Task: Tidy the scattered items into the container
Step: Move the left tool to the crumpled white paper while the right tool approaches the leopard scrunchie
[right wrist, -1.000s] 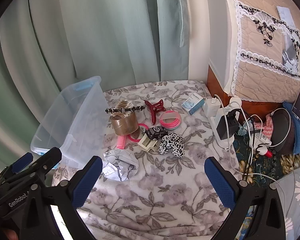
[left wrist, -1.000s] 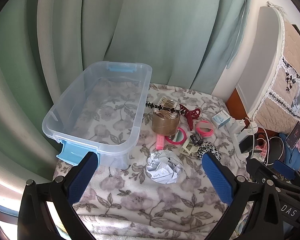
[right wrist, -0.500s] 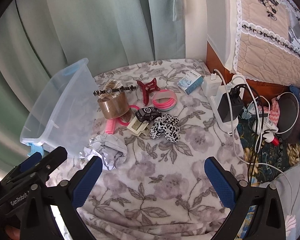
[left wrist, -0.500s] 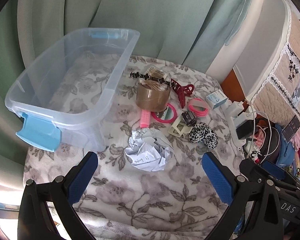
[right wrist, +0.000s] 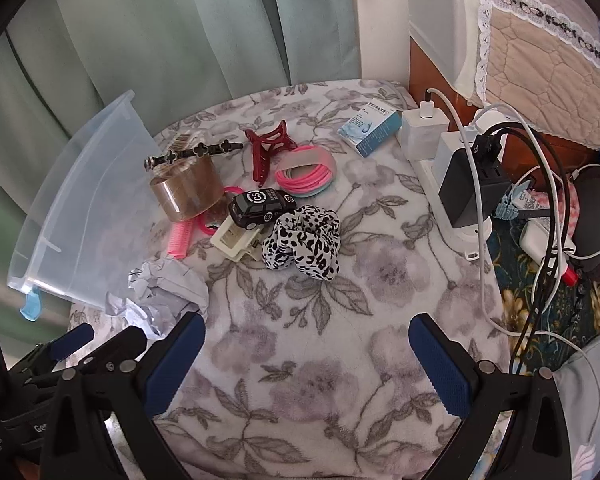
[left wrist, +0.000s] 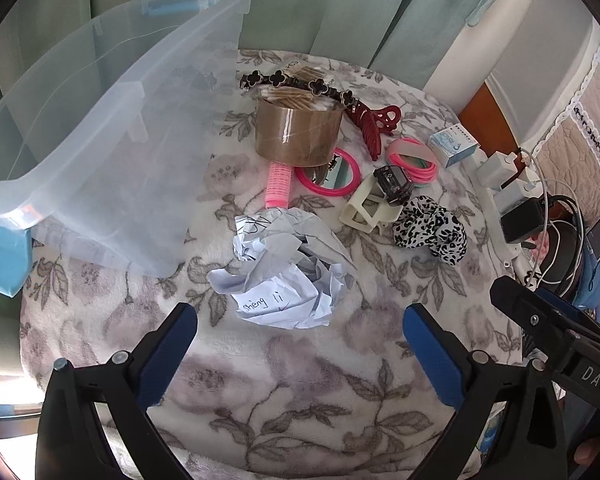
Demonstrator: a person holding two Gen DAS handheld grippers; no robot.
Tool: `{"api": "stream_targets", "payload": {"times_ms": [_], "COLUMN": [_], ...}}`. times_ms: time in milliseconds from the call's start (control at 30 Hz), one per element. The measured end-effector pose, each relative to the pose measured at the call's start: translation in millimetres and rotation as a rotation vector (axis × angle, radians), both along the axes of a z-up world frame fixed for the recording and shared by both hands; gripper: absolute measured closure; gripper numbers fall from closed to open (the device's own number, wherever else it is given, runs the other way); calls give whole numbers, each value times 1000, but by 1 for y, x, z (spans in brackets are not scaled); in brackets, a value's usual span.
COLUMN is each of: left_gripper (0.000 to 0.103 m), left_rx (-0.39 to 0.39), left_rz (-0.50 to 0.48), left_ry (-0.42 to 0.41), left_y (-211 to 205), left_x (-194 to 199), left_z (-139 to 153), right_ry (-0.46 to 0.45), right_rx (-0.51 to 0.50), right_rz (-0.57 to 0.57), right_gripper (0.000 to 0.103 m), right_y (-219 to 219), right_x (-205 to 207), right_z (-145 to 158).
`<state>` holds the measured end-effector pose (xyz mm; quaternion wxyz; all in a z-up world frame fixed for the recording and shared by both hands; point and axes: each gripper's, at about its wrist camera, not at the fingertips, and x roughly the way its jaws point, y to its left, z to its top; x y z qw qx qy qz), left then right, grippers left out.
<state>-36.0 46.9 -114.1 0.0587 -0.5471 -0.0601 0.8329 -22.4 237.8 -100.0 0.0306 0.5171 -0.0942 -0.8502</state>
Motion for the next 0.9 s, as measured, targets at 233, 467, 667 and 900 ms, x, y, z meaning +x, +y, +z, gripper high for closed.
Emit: {"api": "stream_targets", "payload": {"times_ms": [233, 467, 667, 900], "left_gripper": [4, 8, 13, 20], "left_rx": [-34, -49, -58, -45], "left_rz": [10, -2, 10, 14], "left_ry": [-8, -30, -42, -66], "left_y": [3, 11, 11, 10], "left_x": [-16, -28, -39, -46], "left_z": [-14, -29, -38, -46], "right_ry": [-27, -51, -72, -95], "right_rx": [-6, -4, -7, -12], "right_rz": [0, 2, 11, 21], "right_gripper": [0, 0, 3, 11], "right_y": [2, -2, -8, -13], "right_x": [-18, -39, -56, -71], "right_z": [-18, -35, -48, -62]}}
